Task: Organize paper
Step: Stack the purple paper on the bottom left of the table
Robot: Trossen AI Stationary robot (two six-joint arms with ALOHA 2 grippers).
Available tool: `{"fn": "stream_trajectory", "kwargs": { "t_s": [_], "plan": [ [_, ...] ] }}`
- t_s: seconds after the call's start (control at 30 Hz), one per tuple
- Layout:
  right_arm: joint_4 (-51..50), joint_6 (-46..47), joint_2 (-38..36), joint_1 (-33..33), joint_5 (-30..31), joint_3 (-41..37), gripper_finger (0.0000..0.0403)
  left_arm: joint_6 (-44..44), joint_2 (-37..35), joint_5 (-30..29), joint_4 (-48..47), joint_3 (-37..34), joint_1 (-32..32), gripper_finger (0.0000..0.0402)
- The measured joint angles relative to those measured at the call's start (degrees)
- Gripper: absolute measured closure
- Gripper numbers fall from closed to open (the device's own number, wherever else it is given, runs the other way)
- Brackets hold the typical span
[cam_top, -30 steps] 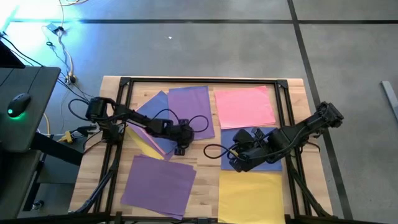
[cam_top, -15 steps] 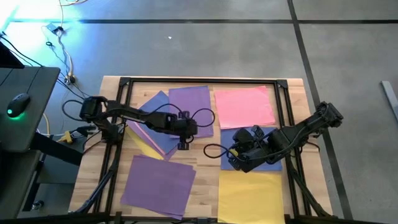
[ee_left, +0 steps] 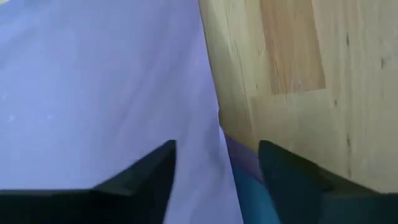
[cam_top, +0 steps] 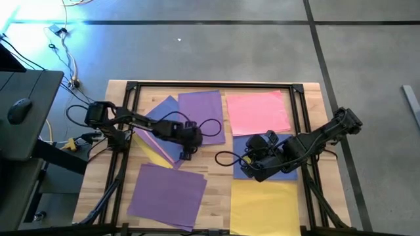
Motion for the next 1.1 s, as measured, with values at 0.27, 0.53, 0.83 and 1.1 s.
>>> {"fn": "stream_trajectory", "kwargs": {
  "t_s": [0.27, 0.53, 0.83, 1.1],
  "plan": [
    [0.24, 0.38, 0.0, 0.0, -1.71, 0.0, 0.0403, -4.44, 4.36, 1.58, 2.33, -1.31, 0.04, 0.0132],
    [0.33, 1.51, 0.0, 0.0, -2.0, 0.0, 0.0403, -6.76, 5.52, -0.02, 2.02, -1.13, -1.45, 0.0309],
    [0.48, 1.42, 0.0, 0.24, -1.42, 0.0, 0.0403, -7.74, 3.53, 1.08, -7.83, 4.71, -2.56, 0.0399],
    [1.01, 0.95, 0.0, 1.95, 4.04, 0.0, 0.0403, -14.19, 0.53, 4.3, -11.91, 7.31, -2.64, 0.0401]
  ]
}}
